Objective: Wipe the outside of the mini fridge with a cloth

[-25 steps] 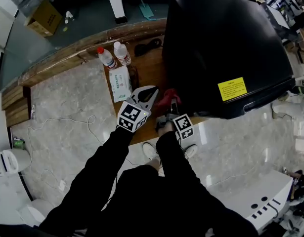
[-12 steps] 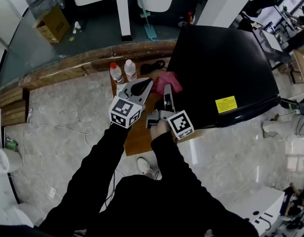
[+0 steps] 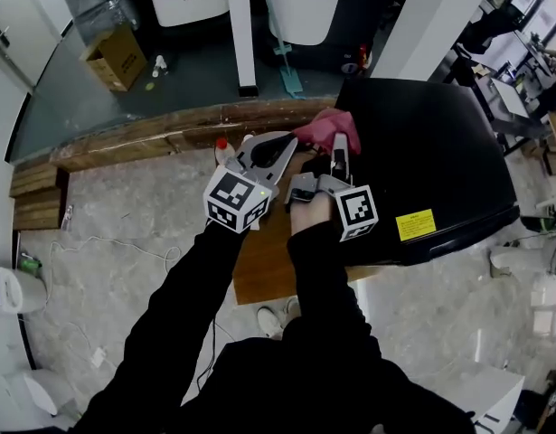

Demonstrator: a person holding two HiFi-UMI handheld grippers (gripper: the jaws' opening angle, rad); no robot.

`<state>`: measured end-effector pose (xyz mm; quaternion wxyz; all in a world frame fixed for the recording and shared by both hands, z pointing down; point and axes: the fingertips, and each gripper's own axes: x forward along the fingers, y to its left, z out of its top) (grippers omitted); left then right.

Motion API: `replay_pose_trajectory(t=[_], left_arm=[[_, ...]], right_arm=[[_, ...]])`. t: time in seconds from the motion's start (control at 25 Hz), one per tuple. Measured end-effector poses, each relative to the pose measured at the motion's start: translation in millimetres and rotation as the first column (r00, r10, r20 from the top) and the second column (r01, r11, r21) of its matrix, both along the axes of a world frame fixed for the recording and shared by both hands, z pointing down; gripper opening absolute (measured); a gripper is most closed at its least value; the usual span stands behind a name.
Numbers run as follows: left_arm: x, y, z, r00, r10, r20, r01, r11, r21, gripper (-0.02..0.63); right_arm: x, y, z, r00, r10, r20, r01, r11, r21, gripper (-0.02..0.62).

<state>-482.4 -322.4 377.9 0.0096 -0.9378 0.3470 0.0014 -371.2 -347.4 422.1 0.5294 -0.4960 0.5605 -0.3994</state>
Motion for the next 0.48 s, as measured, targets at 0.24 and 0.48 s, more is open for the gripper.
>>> replay_pose_trajectory(t=[0.24, 0.48], left_arm=[[19, -21, 18, 0.999, 0.026, 0.029, -0.025, 1.000, -0.014, 0.006], [30, -39, 59, 0.997, 0.045, 0.058, -0.042, 0.998, -0.049, 0.006]], right_arm=[[7, -16, 24, 0.999, -0.002, 0.052, 0.003, 1.000, -0.008, 0.095], [10, -27, 69, 0.998, -0.008, 0.068, 0.013, 0.997, -0.071, 0.098]])
